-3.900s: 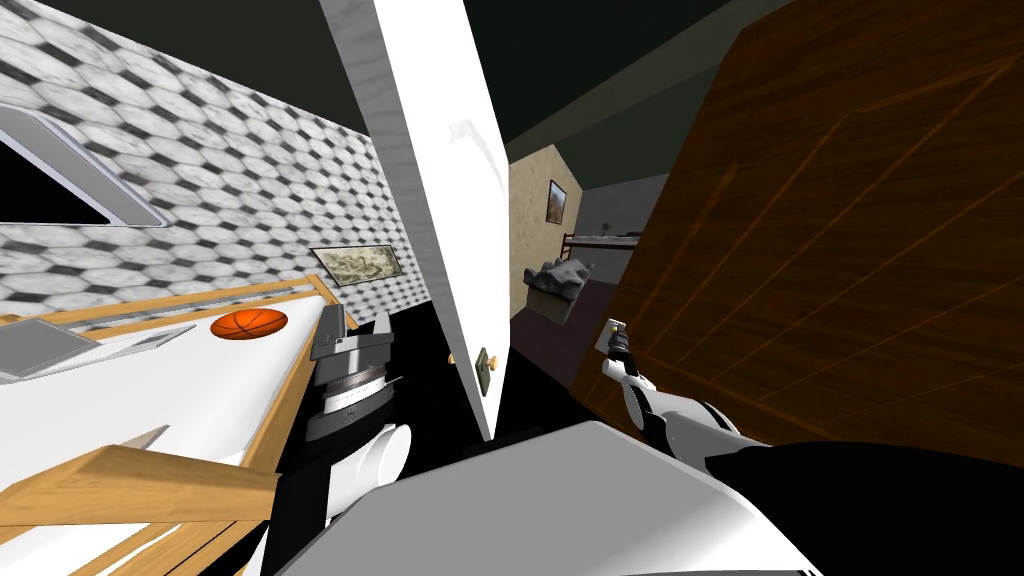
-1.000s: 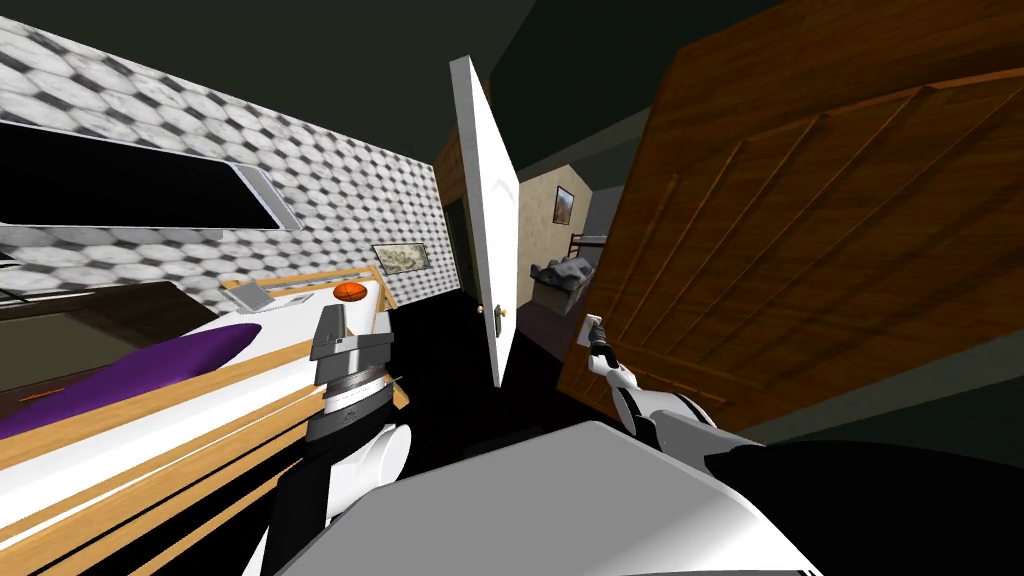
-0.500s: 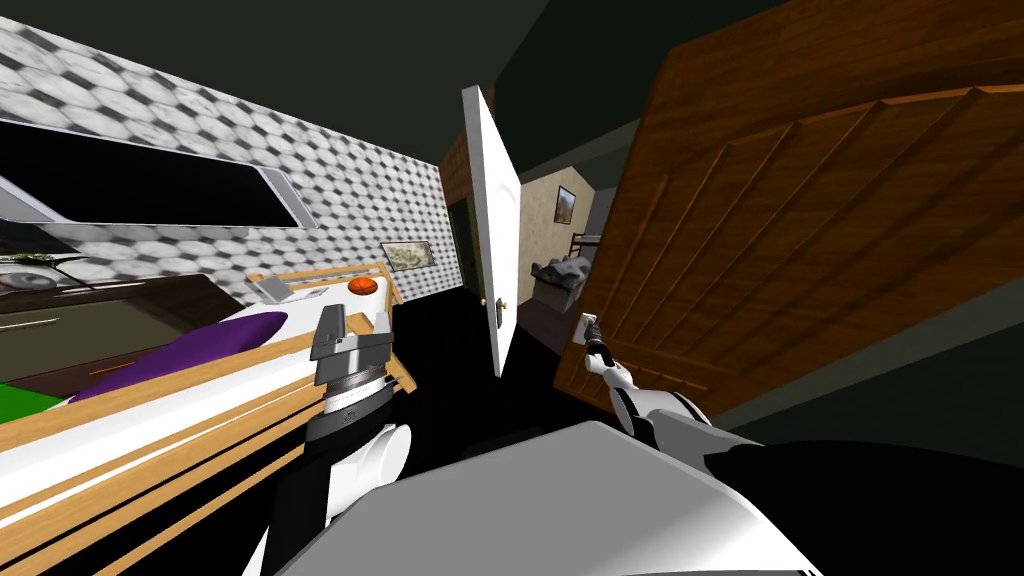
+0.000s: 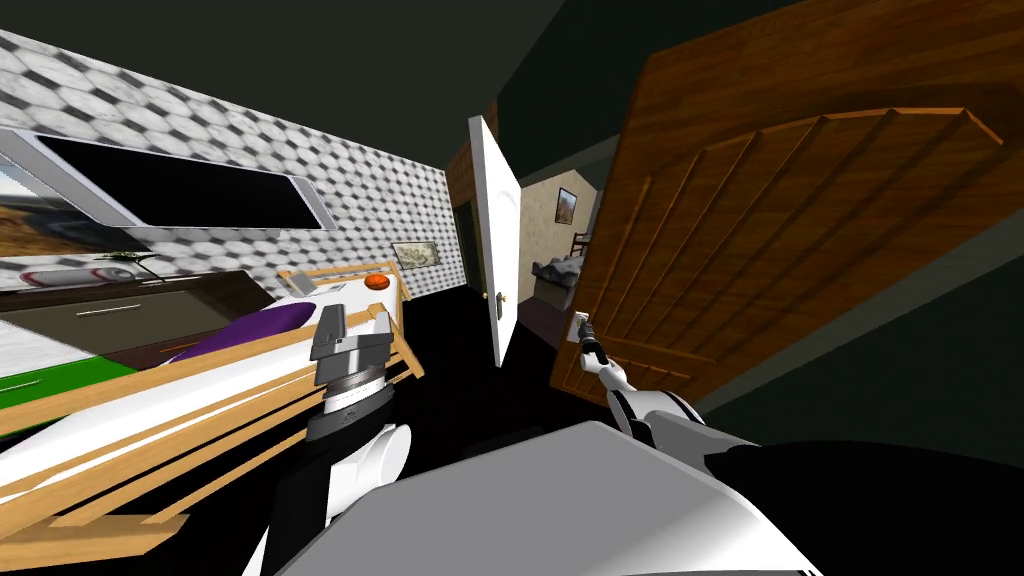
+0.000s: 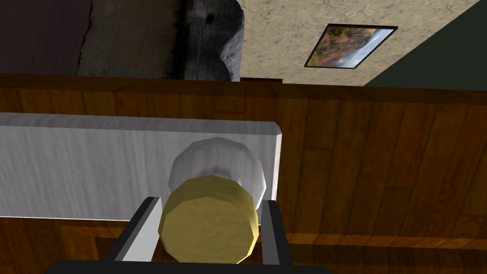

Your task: Pull the door open

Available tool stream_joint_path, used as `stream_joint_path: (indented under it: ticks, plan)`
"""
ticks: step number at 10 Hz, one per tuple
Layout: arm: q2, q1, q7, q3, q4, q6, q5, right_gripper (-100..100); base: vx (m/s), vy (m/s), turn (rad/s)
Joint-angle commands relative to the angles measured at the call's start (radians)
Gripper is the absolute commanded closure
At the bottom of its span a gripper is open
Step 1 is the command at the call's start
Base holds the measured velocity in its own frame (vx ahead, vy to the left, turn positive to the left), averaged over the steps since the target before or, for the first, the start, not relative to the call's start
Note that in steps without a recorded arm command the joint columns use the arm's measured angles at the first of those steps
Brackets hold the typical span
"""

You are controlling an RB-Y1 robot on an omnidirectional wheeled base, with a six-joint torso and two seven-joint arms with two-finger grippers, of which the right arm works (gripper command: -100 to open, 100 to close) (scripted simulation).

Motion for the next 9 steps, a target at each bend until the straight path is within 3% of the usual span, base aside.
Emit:
stream_joint_path:
  ticks: [1, 4, 9]
  plan:
    - [0.002, -0.013, -0.017, 0.024, 0.013, -0.006, 0.012, 100, -0.225, -0.028, 0.057]
    - [0.002, -0.019, -0.024, 0.035, 0.016, -0.009, 0.017, 100, -0.166, -0.015, 0.038]
    - [0.019, -0.024, -0.048, 0.081, 0.0, -0.003, 0.038, 100, -0.165, -0.042, 0.047]
